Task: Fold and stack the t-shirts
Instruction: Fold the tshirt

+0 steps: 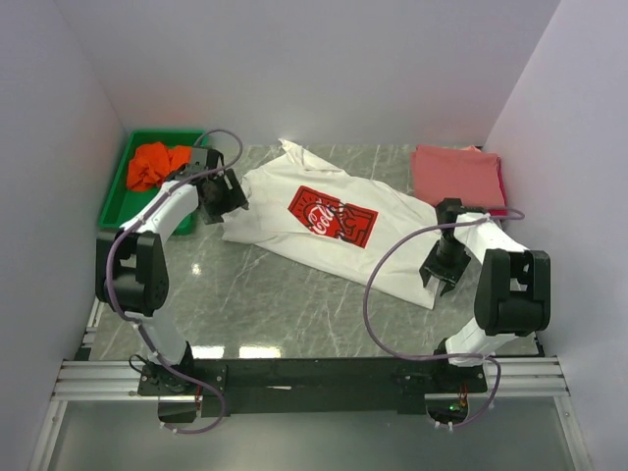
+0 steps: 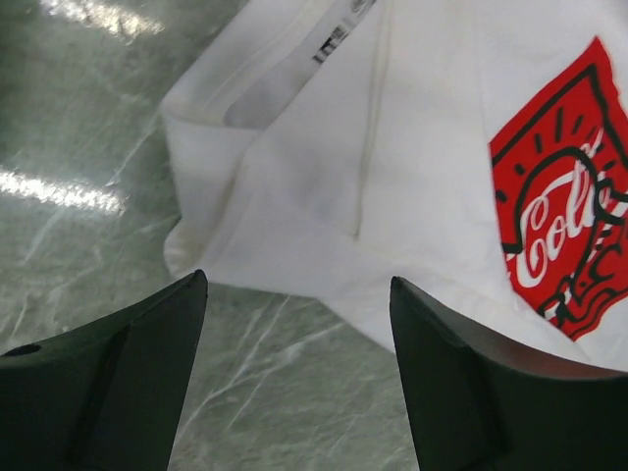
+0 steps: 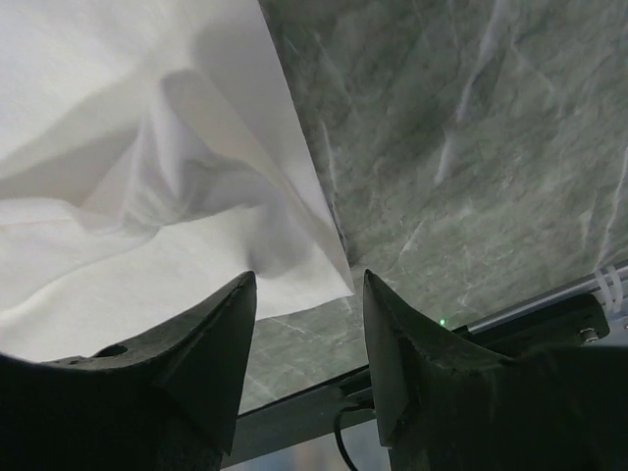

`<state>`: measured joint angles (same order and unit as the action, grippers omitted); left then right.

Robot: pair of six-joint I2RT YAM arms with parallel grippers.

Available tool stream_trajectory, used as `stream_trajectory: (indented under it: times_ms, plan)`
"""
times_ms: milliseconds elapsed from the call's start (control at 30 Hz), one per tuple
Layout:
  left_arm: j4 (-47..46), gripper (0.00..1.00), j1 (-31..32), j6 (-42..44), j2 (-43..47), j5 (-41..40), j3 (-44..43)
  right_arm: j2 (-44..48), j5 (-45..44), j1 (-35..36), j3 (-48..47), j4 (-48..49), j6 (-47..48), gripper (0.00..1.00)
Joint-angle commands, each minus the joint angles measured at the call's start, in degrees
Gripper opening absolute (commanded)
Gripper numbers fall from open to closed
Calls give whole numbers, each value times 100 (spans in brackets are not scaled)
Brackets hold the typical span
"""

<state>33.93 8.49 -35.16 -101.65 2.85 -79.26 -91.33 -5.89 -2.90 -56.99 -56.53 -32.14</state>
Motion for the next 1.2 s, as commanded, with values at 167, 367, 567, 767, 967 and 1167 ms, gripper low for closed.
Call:
stream_trajectory:
  times_ms: [167,367,567,767,967,1167]
  plan:
    - [-106,75,-190,-9,804,-268,964,510,281,-228,566,178,-126,54]
    - [-449,74,-260,-70,839,-83,1290,853,299,-440,926,186,-100,54]
    - [-704,70,-401,-176,725,75,1501,722,492,-449,997,353,-64,54]
    - [-879,65,-436,-316,602,93,1642,467,571,-457,1014,520,-20,52]
    - [-1230,61,-436,-501,506,338,1835,283,712,-449,1094,608,-3,48]
    - [-1389,59,-436,-571,304,321,1880,247,712,-457,1164,661,-3,45]
